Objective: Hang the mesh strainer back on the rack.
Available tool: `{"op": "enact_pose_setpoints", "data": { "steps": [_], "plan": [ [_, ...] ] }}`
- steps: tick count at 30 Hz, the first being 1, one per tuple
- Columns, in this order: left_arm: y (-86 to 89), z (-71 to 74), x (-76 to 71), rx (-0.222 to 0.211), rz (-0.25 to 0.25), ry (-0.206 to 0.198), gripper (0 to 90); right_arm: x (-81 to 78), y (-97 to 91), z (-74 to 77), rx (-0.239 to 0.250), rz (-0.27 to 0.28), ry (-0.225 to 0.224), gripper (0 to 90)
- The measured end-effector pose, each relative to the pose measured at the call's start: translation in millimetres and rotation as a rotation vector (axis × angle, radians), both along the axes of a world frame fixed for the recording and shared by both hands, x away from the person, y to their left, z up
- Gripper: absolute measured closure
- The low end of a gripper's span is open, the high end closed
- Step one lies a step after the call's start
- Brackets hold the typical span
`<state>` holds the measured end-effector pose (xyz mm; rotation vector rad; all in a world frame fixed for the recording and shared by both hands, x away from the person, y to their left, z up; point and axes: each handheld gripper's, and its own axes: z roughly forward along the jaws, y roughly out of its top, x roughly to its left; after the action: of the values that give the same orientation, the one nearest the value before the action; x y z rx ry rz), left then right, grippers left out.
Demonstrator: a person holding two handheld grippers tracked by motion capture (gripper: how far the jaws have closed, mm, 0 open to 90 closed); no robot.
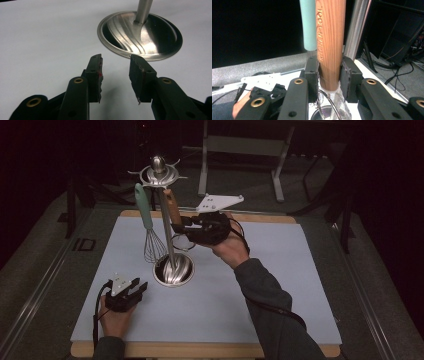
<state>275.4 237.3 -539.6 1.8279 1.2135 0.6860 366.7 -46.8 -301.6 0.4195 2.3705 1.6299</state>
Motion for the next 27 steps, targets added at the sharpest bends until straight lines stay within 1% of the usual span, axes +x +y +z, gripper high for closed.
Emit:
{"op": "enact_pose_setpoints", "data": {
  "steps": [5, 6, 7, 8, 9, 10, 12, 14, 18, 24, 27],
  "plan": [
    [0.0, 0.0, 0.0, -0.001, 0.0, 0.0, 62.9, 2.3, 1.5, -0.3, 0.01, -0.009, 0.016, 68.9],
    [0.1, 0.1, -0.1, -0.001, 0.0, 0.0, 62.9, 4.3, 1.6, -1.0, 0.018, -0.019, 0.03, 67.6],
    [0.1, 0.1, -0.1, -0.001, 0.0, 0.0, 62.9, 4.3, 1.6, -1.0, 0.018, -0.019, 0.03, 67.6],
    [0.1, 0.0, 0.0, -0.002, 0.0, 0.0, 62.9, 6.8, 0.7, -1.4, 0.024, -0.026, 0.046, 66.3],
    [0.1, 0.0, 0.0, -0.002, 0.0, 0.0, 62.9, 6.8, 0.7, -1.4, 0.024, -0.026, 0.046, 66.3],
    [0.1, -0.1, 0.0, -0.003, 0.0, 0.0, 62.9, 7.9, -0.5, -1.7, 0.019, -0.031, 0.051, 63.7],
    [0.1, -0.1, 0.0, -0.003, 0.0, 0.0, 62.9, 7.9, -1.2, -1.8, 0.018, -0.03, 0.052, 62.8],
    [0.1, 0.0, 0.0, 0.001, -0.001, 0.0, 62.9, 6.4, -3.7, -1.6, 0.013, -0.021, 0.05, 59.8],
    [0.1, 0.0, 0.0, 0.002, 0.0, 0.0, 62.9, 3.6, -5.6, -1.3, 0.0, -0.009, 0.046, 59.7],
    [0.1, 0.1, 0.0, 0.004, -0.001, 0.0, 62.9, -1.9, -8.3, -1.1, 0.0, 0.003, 0.038, 59.2],
    [0.1, 0.0, -0.1, 0.0, 0.0, 0.0, 62.9, -3.1, -10.9, -0.3, -0.01, 0.009, 0.034, 59.0]
  ]
}}
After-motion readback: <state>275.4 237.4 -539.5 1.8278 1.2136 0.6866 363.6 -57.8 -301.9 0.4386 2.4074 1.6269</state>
